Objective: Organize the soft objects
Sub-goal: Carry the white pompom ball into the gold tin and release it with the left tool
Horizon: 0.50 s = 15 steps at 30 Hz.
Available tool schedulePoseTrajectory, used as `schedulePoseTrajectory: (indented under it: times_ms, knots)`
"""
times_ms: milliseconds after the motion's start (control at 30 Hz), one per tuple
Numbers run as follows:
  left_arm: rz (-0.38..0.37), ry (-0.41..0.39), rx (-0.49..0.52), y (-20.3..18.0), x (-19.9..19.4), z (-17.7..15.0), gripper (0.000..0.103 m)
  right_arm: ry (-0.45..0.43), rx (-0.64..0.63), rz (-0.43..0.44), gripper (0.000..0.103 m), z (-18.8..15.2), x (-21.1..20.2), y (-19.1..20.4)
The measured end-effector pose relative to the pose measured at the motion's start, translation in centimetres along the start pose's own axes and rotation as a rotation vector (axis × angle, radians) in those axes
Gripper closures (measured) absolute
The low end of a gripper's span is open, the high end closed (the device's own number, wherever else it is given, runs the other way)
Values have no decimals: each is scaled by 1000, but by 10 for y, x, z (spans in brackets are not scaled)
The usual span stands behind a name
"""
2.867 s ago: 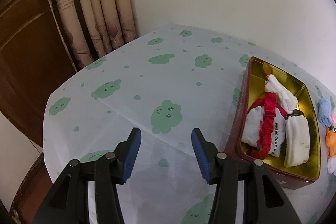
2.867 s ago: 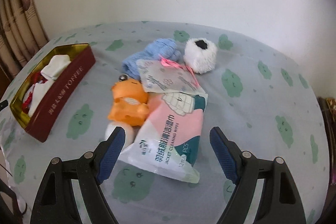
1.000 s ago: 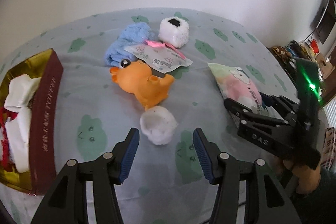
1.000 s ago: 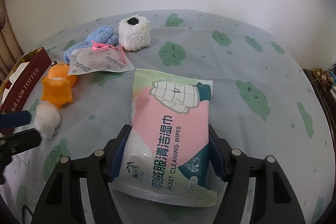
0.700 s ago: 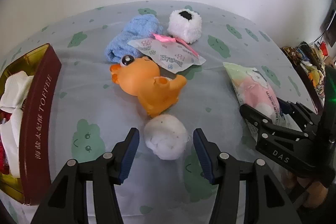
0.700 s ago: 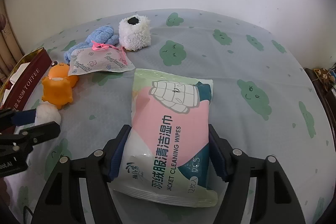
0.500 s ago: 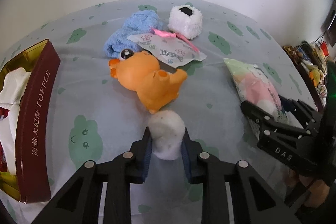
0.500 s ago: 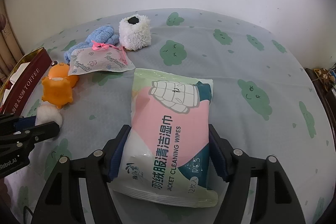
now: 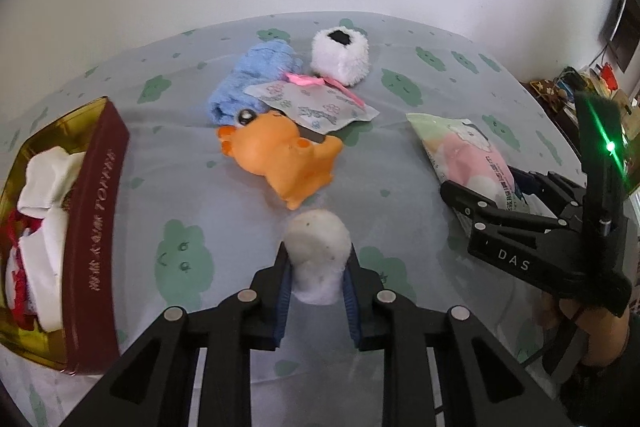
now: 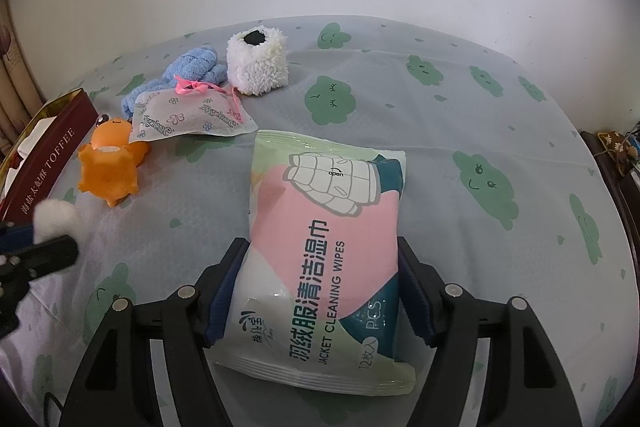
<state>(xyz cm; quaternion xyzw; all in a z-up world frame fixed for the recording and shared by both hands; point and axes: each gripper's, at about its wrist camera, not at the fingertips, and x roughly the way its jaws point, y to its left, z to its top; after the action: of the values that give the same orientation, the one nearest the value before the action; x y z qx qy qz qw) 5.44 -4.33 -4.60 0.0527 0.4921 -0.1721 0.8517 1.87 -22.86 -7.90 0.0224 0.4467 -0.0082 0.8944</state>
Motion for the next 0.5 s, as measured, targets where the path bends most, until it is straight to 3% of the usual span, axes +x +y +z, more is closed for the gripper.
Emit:
schedulePoseTrajectory:
  times_ms: [500]
  knots:
    - [140, -70, -118, 74, -44, 12, 80, 0, -1, -1, 35, 0, 0, 0]
